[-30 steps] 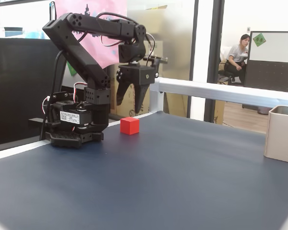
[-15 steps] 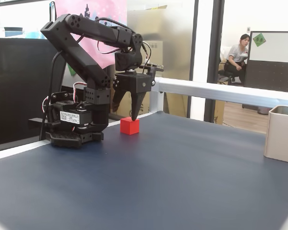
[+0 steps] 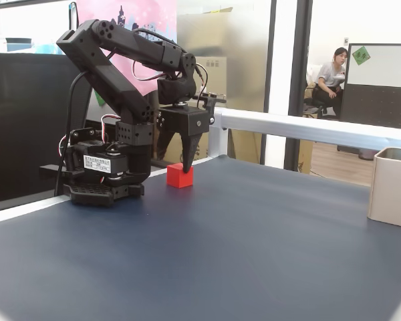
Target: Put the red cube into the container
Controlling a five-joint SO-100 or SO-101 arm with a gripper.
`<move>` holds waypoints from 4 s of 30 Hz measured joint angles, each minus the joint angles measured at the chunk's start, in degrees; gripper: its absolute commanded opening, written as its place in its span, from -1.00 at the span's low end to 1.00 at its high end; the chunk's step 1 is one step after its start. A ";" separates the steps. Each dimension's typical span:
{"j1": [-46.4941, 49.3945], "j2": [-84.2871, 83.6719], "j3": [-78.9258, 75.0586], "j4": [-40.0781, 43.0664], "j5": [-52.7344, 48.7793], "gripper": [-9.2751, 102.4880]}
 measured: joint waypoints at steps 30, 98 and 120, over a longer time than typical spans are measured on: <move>1.05 1.05 2.11 -2.11 0.00 -0.79; 47.37 -80.68 -116.19 -1.41 -9.40 -0.83; 47.37 -85.69 -119.71 -1.41 1.41 -0.83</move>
